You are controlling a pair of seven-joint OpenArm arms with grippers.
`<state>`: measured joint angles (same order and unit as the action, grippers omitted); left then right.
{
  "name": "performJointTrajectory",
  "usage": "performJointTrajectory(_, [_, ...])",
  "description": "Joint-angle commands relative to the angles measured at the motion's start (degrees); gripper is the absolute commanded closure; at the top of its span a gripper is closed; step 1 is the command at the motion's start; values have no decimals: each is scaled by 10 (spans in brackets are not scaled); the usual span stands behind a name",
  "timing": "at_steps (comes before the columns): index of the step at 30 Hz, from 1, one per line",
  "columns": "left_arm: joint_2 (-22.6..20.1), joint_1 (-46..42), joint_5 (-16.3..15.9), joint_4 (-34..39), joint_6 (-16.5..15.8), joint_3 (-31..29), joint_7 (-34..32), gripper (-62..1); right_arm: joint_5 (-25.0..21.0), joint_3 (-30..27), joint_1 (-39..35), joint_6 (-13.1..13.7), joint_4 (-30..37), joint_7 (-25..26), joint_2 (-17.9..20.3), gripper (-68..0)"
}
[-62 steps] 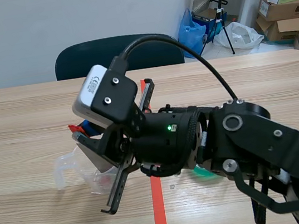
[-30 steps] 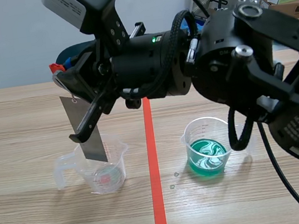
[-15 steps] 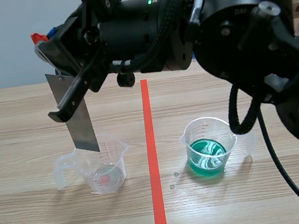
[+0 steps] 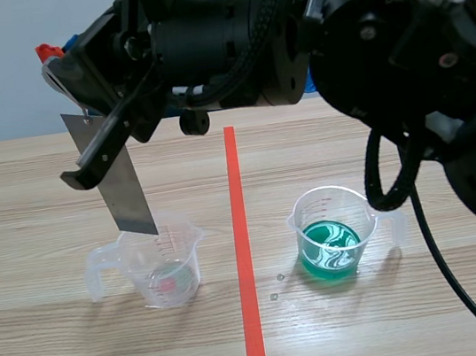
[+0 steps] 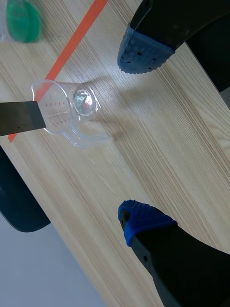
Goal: Do the redox reaction experiment
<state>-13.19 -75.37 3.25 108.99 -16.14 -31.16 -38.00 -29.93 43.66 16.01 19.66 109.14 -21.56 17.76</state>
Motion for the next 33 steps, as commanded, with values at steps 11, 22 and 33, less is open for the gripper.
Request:
performJointTrajectory(11, [0, -1, -4, 5, 1, 0, -5, -563, -3, -7, 11, -4, 7, 9, -3, -7])
performJointTrajectory(22, [0, -1, -4, 5, 1, 0, -5, -563, -6, -7, 11, -5, 7, 13, -3, -7])
performJointTrajectory(33, [0, -1, -4, 5, 1, 0, -6, -563, -18, -7, 11, -5, 7, 13, -3, -7])
